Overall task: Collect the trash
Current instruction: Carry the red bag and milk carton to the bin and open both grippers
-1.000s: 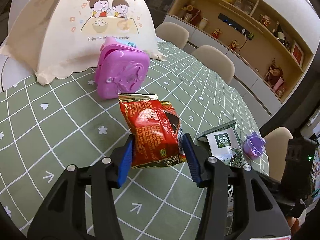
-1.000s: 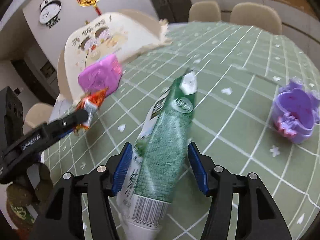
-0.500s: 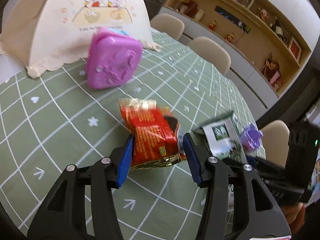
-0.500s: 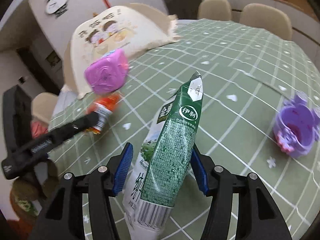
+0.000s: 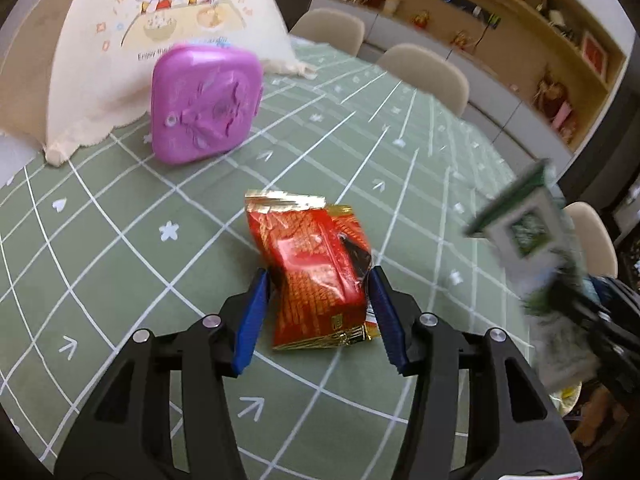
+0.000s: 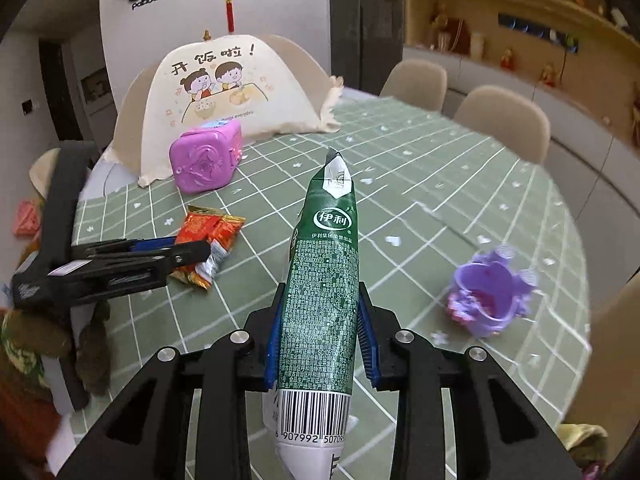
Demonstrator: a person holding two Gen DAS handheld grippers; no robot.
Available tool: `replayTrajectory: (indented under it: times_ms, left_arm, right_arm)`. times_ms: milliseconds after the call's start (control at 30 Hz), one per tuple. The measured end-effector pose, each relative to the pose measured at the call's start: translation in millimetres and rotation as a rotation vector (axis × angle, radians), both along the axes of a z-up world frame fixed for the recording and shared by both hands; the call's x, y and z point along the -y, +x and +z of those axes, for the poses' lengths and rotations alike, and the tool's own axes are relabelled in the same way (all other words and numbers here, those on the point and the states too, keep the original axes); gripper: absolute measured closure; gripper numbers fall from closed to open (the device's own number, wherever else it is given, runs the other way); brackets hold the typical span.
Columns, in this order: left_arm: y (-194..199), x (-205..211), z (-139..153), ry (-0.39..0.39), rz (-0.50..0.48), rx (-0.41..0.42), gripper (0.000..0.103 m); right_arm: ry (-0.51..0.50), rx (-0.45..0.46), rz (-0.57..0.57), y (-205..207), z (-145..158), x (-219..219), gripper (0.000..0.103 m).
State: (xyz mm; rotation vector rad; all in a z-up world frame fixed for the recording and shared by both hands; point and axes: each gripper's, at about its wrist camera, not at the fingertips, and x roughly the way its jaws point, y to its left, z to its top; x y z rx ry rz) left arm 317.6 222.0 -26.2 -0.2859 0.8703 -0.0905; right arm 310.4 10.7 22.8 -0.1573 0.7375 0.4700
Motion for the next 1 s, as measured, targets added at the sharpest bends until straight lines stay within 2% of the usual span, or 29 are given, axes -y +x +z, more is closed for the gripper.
replayTrajectory:
  times_ms: [33, 67, 200, 300, 467, 800, 1000]
  left_arm:
    - [1, 1, 0, 0.006, 0.003, 0.005, 0.055]
    - [0, 1, 2, 0.009, 0.006, 0.010, 0.060]
    - [-12, 1, 19, 0.015, 0.024, 0.092, 0.065]
    - [-23, 5, 32, 0.027, 0.032, 0.140, 0.065]
    - [-39, 21, 42, 0.009, 0.008, 0.156, 0.065]
    - [-56, 95, 57, 0.035, -0.133, 0.189, 0.065]
    - [-63, 147, 62, 0.037, -0.231, 0.193, 0.065]
  right_arm:
    - [0.002, 0.007, -0.003, -4, 0, 3, 0.072]
    - [0.004, 0.015, -0.006, -7, 0, 7, 0.072]
    - [-0.003, 0.039, -0.005, -21, -2, 15, 0.072]
    - [-0.001, 0.056, -0.003, -28, -1, 22, 0.072]
    - [0.035, 0.078, -0.020, -38, 6, 42, 0.072]
    - [0.026, 0.144, -0.091, -65, 15, 87, 0.072]
    - [0.043, 0.164, -0.165, -81, 17, 133, 0.072]
